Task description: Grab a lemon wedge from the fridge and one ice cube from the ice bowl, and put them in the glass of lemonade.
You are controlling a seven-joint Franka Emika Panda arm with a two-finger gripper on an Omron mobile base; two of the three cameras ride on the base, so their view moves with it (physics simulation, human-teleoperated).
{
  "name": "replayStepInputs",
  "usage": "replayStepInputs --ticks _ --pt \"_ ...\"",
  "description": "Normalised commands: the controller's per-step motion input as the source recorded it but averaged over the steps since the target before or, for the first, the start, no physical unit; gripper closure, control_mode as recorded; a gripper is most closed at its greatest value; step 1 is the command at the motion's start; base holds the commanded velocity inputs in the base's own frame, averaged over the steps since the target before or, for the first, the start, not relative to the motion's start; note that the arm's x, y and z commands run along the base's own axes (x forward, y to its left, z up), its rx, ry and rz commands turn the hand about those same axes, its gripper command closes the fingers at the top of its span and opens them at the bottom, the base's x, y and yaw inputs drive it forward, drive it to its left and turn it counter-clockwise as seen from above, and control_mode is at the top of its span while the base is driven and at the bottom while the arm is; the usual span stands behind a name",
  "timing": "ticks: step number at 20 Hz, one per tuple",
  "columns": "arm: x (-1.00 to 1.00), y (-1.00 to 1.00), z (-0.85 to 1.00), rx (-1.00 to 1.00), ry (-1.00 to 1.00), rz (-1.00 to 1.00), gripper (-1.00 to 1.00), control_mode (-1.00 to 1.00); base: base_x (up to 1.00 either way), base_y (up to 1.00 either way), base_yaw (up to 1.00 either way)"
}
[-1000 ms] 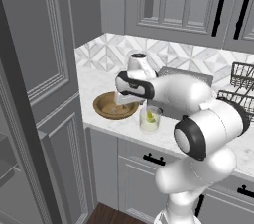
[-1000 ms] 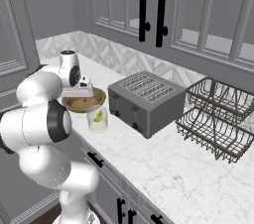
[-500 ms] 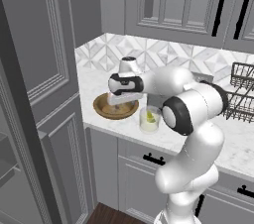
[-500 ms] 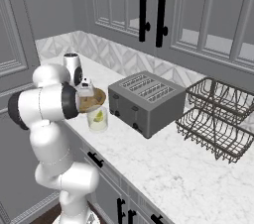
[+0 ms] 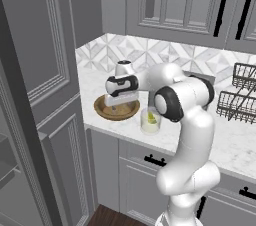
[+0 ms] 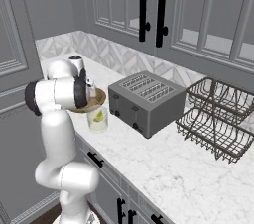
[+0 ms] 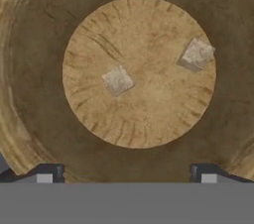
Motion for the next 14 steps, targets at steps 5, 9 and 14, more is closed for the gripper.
replayStepInputs --ticks 5,9,14 --pt "0.27 0.01 -0.16 0.00 0.00 0.00 -1.00 -1.00 0.00 0.00 0.00" --pt "0.02 0.04 -0.08 0.00 0.00 0.00 -1.00 -1.00 0.00 0.00 0.00" --pt "0.00 0.12 -0.17 0.00 0.00 0.00 -1.00 -1.00 0.00 0.00 0.00"
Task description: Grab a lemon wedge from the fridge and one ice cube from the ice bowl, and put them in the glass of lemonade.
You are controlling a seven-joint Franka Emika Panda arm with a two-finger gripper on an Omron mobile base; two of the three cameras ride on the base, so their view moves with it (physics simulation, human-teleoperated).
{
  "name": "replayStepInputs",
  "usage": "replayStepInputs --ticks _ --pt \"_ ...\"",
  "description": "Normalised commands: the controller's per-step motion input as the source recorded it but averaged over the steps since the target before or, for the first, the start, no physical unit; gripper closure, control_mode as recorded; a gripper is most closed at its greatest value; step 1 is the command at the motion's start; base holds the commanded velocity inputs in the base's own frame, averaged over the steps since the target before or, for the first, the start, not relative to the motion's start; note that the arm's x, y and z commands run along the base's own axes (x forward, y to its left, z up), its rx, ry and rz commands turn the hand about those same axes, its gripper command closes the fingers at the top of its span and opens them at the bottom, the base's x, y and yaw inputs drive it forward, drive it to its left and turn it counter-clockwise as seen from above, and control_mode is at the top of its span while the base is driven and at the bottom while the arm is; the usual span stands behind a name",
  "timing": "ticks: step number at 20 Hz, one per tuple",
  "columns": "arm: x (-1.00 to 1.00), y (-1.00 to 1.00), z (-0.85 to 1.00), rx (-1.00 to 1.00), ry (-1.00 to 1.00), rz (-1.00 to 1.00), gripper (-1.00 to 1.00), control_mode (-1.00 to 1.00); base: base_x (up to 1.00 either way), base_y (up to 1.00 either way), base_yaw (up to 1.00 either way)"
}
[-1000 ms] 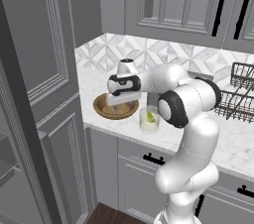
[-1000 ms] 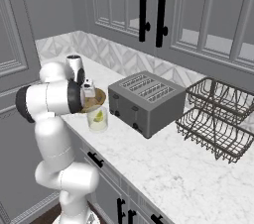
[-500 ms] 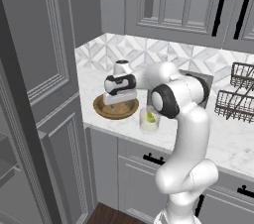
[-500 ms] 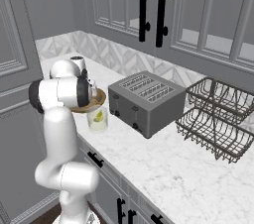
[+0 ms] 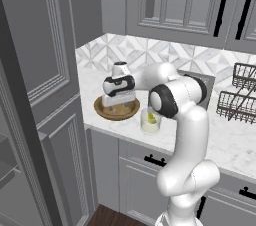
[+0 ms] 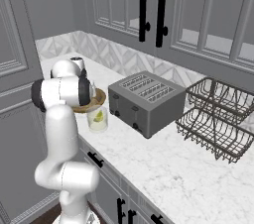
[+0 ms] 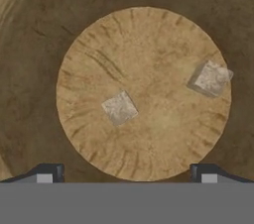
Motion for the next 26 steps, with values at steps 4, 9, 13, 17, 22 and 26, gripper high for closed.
replayStepInputs --ticks 4,9,13,17,22,26 --pt "0.00 0.02 -0.10 0.00 0.00 0.00 -1.00 -1.00 0.00 0.00 0.00" --pt "0.00 0.00 -0.03 0.00 0.00 0.00 -1.00 -1.00 0.00 0.00 0.00" --pt "0.03 0.00 0.00 0.00 0.00 0.00 -1.00 -1.00 0.00 0.00 0.00" --pt "0.22 0.00 0.00 0.00 0.00 0.00 -1.00 -1.00 0.00 0.00 0.00" --pt "0.18 0.00 0.00 0.00 0.00 0.00 -1.00 -1.00 0.00 0.00 0.00" --pt "0.04 0.00 -0.03 0.00 0.00 0.00 -1.00 -1.00 0.00 0.00 0.00"
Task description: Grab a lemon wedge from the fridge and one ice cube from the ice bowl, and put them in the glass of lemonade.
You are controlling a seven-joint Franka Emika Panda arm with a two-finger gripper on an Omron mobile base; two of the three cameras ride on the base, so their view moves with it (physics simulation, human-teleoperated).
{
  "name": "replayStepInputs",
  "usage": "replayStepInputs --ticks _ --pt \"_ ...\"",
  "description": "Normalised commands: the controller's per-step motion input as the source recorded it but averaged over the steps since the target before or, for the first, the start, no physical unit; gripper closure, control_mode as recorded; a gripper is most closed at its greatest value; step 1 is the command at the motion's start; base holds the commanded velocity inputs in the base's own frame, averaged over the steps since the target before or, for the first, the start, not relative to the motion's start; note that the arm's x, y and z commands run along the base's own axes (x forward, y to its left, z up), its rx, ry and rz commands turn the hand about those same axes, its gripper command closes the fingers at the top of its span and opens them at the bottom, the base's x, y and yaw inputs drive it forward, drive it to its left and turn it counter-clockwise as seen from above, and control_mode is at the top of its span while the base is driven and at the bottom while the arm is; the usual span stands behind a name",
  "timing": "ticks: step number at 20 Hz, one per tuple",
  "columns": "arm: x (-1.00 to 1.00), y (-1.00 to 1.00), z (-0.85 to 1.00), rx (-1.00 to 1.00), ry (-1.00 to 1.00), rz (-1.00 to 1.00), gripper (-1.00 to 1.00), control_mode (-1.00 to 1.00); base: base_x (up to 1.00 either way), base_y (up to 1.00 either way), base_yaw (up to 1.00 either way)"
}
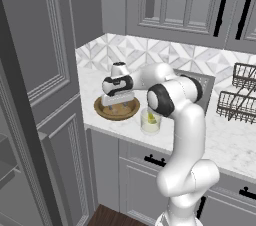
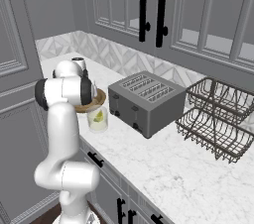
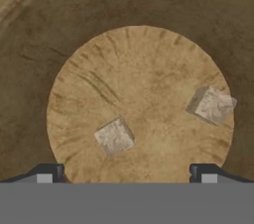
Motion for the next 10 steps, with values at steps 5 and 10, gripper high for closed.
replayStepInputs --ticks 5,10 --pt "0.05 0.00 -0.25 -0.02 0.00 0.00 -1.00 -1.00 0.00 0.00 0.00" --pt "0.00 0.00 -0.22 -0.02 0.00 0.00 -1.00 -1.00 0.00 0.00 0.00"
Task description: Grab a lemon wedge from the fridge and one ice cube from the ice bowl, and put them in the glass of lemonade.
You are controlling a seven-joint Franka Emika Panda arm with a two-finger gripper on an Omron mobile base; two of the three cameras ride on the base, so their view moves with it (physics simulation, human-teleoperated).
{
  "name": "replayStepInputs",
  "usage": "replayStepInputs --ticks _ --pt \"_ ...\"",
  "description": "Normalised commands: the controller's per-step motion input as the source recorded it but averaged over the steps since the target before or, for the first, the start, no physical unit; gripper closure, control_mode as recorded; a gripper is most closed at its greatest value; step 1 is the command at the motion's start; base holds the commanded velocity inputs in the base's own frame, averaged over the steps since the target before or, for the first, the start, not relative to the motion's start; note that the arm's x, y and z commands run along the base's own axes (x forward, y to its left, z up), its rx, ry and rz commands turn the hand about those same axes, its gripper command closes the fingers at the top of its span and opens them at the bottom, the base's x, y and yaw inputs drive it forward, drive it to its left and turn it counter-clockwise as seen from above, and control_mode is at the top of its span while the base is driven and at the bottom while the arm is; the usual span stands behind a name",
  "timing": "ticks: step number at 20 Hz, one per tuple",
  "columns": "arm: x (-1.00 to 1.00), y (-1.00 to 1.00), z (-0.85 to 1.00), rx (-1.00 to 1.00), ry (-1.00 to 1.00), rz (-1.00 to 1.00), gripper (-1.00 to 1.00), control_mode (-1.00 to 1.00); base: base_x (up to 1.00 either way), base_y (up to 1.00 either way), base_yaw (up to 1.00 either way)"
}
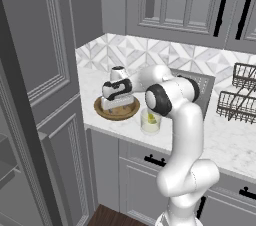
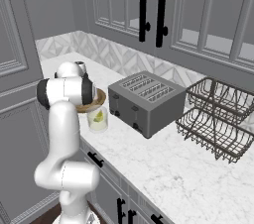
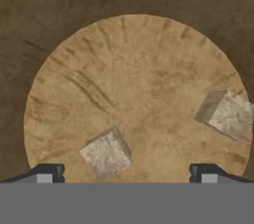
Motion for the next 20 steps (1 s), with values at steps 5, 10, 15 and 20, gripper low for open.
replayStepInputs --ticks 5,10,15,20 --pt "0.00 0.00 -0.18 -0.01 -0.01 0.00 -1.00 -1.00 0.00 0.00 0.00" --pt "0.00 0.00 -0.16 -0.01 -0.02 0.00 -1.00 -1.00 0.00 0.00 0.00" --pt "0.00 0.00 -0.09 0.00 -0.02 0.00 -1.00 -1.00 0.00 0.00 0.00" --pt "0.00 0.00 -0.02 0.00 -0.02 0.00 -1.00 -1.00 0.00 0.00 0.00"
